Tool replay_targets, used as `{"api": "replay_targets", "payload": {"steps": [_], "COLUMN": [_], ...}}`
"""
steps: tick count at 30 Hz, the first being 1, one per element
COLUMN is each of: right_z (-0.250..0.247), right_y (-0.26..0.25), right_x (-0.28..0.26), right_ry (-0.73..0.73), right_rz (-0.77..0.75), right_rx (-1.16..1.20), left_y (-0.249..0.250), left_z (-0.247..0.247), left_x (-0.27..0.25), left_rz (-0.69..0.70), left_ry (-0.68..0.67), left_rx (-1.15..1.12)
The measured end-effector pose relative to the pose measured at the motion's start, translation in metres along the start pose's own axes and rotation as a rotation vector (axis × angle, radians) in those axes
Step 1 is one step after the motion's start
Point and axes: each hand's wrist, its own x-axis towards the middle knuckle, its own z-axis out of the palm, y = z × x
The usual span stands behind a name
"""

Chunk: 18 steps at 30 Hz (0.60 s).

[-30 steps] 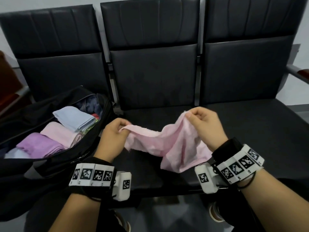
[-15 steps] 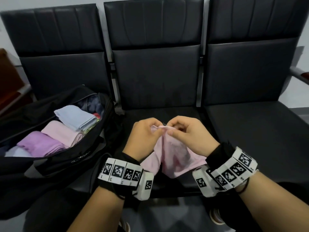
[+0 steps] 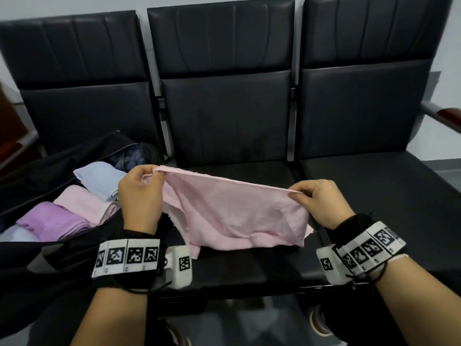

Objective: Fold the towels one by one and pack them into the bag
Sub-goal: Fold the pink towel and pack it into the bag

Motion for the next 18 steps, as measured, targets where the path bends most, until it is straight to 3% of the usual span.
{"api": "replay_targets", "payload": {"steps": [9,14,18], "right_z": [-0.017,-0.025,-0.028], "right_y": [0.004,-0.041,-0.076], "right_x": [0.001,0.000,0.004], "right_ry": [0.176,0.142,0.031], "right_rz": [0.080,-0.007,-0.060], "right_rx": [0.073,0.559,0.744], "left_y": [0.003,0.045,0.079], "left_z": [-0.014,0.006,0.033], "left_x": [0.013,0.012,-0.002], "left_rz": [-0.027,0.033,0.160], "left_ry": [0.110,0.084,-0.051], "left_rx": [0.003,-0.054,-0.096]}}
